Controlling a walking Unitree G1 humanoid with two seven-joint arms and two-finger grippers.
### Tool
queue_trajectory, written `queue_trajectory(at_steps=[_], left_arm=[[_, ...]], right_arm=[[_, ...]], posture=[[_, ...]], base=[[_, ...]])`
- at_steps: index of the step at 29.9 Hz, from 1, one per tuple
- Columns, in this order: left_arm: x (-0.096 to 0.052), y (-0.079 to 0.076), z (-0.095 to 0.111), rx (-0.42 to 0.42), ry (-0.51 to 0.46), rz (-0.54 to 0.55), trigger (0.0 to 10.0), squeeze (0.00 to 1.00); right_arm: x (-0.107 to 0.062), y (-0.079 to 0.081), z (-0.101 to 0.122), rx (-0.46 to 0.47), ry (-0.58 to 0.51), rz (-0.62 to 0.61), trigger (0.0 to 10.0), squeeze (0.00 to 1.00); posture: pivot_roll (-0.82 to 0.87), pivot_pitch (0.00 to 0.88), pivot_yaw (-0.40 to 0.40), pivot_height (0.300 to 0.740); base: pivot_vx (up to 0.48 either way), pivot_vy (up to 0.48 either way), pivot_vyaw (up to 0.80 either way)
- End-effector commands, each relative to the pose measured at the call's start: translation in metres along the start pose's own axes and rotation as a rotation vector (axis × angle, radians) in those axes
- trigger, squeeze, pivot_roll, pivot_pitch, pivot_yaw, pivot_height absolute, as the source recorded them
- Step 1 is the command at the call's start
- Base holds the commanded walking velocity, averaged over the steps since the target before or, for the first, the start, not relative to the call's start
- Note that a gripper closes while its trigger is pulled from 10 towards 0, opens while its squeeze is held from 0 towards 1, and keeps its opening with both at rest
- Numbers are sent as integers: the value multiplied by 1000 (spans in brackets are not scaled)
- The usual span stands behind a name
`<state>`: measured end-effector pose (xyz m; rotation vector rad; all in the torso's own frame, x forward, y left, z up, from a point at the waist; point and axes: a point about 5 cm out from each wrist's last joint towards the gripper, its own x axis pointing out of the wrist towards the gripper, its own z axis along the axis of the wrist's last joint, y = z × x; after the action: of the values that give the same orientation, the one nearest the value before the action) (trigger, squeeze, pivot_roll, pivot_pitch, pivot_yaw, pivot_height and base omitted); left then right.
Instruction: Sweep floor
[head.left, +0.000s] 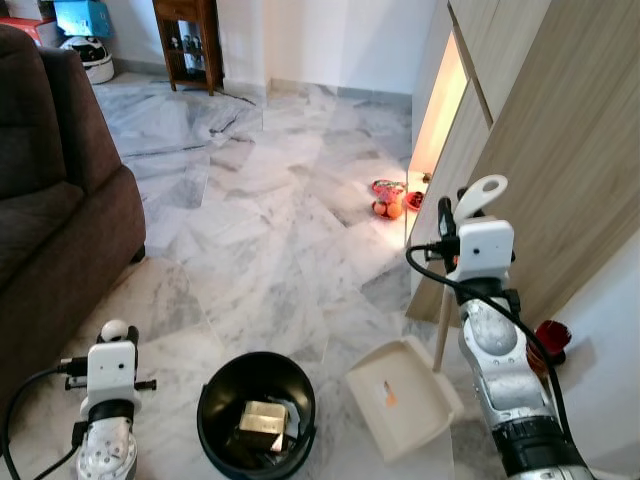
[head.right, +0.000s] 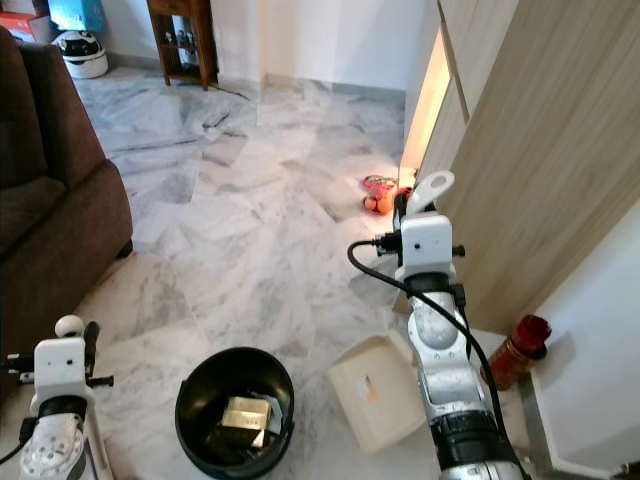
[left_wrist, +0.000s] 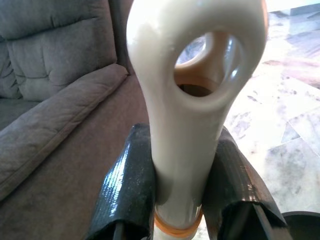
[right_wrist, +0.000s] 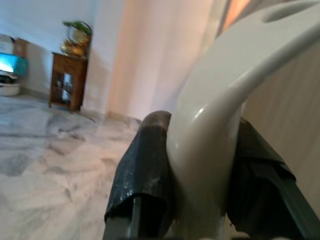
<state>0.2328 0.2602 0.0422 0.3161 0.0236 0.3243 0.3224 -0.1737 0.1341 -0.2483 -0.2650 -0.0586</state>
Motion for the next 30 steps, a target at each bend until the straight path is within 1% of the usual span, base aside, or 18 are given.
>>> queue_trajectory(at_steps=[1, 3, 4, 9, 11, 15, 18, 30], left_arm=[[3, -2, 9, -2, -50, -23, 10000, 0], [4, -4, 11, -4, -61, -31, 10000, 0], [6, -7, 15, -13, -74, -46, 10000, 0], [10, -13, 22, -41, -98, -76, 10000, 0], [12, -14, 25, -45, -104, -80, 10000, 0], [13, -14, 24, -54, -100, -76, 10000, 0], [13, -14, 24, -56, -97, -76, 10000, 0], [13, -14, 26, -68, -104, -93, 10000, 0]], right_arm=[[4, -10, 2, -6, -39, -35, 10000, 0], [3, -11, -4, -1, -19, -40, 10000, 0], [1, -11, -10, 16, 0, -48, 10000, 0], [0, -11, -24, 68, 61, -40, 10000, 0], [-1, -10, -29, 102, 84, -33, 10000, 0], [-6, -10, -42, 132, 131, -30, 10000, 0], [-9, -12, -46, 133, 144, -44, 10000, 0], [-11, -14, -52, 145, 145, -47, 10000, 0]], posture=[[117, 0, -51, 740], [117, 0, -52, 740], [117, 0, -52, 740], [109, 0, -51, 740], [105, 0, -50, 740], [101, 0, -51, 740], [101, 0, -51, 740], [116, 0, -48, 740]], base=[[0, 0, 0], [0, 0, 0], [0, 0, 0], [0, 0, 0], [0, 0, 0], [0, 0, 0], [0, 0, 0], [0, 0, 0]])
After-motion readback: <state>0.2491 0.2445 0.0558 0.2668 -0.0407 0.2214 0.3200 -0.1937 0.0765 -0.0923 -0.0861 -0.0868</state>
